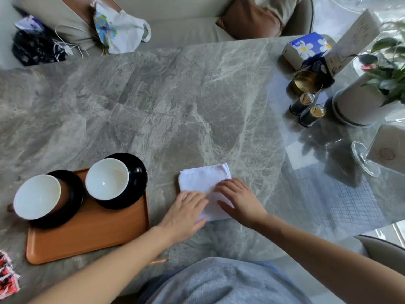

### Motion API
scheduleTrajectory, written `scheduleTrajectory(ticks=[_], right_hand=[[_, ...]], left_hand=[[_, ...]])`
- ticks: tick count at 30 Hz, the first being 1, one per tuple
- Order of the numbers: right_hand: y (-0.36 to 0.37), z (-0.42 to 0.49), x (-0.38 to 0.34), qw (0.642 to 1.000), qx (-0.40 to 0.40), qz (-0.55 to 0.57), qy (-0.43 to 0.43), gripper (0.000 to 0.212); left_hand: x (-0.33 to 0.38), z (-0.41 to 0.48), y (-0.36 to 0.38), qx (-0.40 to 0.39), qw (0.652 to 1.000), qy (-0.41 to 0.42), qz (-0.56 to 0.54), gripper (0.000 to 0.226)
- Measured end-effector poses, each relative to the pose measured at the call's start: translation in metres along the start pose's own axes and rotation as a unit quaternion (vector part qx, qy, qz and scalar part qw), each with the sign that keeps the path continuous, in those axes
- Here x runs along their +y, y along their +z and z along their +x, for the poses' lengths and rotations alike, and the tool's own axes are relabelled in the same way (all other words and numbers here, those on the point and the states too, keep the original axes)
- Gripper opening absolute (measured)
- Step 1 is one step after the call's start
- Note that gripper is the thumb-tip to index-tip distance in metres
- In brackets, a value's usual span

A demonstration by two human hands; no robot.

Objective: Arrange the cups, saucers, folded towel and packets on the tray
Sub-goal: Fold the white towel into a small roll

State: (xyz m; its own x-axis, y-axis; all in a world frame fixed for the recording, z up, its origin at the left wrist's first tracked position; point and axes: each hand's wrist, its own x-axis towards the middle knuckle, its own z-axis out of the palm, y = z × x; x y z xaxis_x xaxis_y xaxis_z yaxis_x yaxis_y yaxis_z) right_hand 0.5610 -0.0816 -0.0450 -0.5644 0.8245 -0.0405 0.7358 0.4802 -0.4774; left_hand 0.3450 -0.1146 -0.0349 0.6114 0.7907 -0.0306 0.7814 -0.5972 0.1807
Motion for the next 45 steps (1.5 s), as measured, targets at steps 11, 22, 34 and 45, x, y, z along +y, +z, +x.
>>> scheduleTrajectory(ticks=[11, 22, 34, 45], right_hand=[[0.012, -0.048, 0.002, 0.999, -0.010, -0.025, 0.017, 0.027], [0.003, -0.040, -0.008, 0.980, 0.050, 0.123, 0.150, 0.021], [-0.001, -0.002, 0.006, 0.941, 0.113, 0.178, 0.265, 0.021], [-0.002, 0.033, 0.015, 0.959, 0.072, 0.121, 0.248, 0.020]], left_hand=[[0.012, -0.030, 0.011, -0.078, 0.995, -0.047, -0.031, 0.046], [0.008, -0.020, 0.001, 0.031, 0.949, -0.224, -0.220, 0.032], [-0.016, 0.009, 0.004, 0.044, 0.818, -0.386, -0.425, 0.007], [-0.024, 0.021, 0.010, 0.031, 0.810, -0.438, -0.388, 0.013]])
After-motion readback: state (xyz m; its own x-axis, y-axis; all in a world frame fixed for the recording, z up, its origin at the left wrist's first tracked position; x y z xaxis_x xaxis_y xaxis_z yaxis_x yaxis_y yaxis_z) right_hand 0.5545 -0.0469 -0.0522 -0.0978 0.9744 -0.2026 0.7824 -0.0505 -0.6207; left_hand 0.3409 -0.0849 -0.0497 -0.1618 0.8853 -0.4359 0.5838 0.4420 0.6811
